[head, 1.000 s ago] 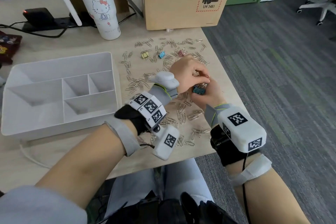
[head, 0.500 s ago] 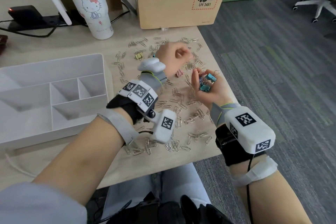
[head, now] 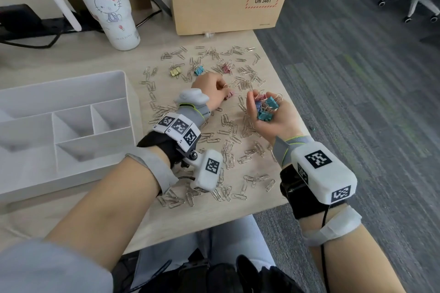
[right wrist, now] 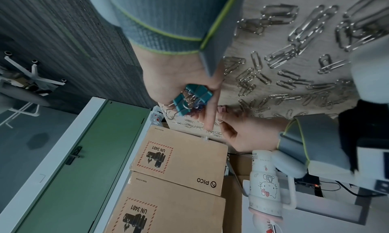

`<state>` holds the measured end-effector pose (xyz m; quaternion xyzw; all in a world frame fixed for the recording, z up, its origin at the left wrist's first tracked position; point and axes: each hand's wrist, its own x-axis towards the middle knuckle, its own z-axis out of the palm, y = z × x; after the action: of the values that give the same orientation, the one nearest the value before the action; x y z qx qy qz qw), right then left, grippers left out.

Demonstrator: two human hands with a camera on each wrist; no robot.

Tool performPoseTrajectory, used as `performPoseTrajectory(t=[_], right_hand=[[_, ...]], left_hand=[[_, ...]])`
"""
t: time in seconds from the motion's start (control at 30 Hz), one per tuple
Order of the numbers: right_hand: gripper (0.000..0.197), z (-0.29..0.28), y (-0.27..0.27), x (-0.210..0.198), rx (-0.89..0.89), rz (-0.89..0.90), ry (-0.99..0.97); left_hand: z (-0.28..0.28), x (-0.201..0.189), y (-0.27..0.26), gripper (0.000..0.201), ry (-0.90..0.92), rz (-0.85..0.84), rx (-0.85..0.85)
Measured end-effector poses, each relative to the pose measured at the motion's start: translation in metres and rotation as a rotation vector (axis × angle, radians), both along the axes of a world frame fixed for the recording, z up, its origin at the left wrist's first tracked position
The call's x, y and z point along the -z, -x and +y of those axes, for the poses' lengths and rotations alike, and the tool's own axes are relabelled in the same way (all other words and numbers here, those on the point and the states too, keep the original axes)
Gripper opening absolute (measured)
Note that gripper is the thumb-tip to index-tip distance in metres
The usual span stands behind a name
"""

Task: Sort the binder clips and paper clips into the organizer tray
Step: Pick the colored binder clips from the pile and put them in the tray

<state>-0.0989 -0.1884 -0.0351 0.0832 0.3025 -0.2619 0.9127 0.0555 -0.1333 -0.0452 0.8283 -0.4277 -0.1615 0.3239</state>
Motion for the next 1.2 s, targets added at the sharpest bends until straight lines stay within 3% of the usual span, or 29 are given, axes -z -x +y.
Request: performPoseTrajectory(t=[0.33,0.57,0.73,0.87,0.97,1.07,1.2], right_hand=[[0.027,0.017,-0.021,-0.006,-0.067,0.031,0.114],[0.028,0.027,-0.040,-0.005,-0.161,0.020,0.156],[0.027,0.032,-0.051,-0.005,-0.198,0.018,0.140],[0.029,0.035,-0.057,-0.011,-0.170,0.012,0.100],[0.025,0.034,-0.063,-0.011,-0.149,0.014,0.065],[0.025,0.030,-0.066,-0.012,-0.148,0.002,0.073],[0.025,0.028,-0.068,-0.013,-0.142,-0.004,0.056]], left_hand=[[0.017,-0.033,-0.006,0.007,0.390,0.193,0.009],[0.028,-0.046,-0.003,0.007,0.246,0.141,0.233],[0.038,-0.046,-0.006,0.023,0.175,0.015,0.279],[0.042,-0.046,-0.013,0.025,0.177,0.042,0.301],[0.043,-0.050,-0.023,0.020,0.208,0.098,0.241],[0.035,-0.056,-0.046,0.017,0.231,0.136,0.066],[0.022,-0.062,-0.087,0.018,0.076,0.047,-0.128]])
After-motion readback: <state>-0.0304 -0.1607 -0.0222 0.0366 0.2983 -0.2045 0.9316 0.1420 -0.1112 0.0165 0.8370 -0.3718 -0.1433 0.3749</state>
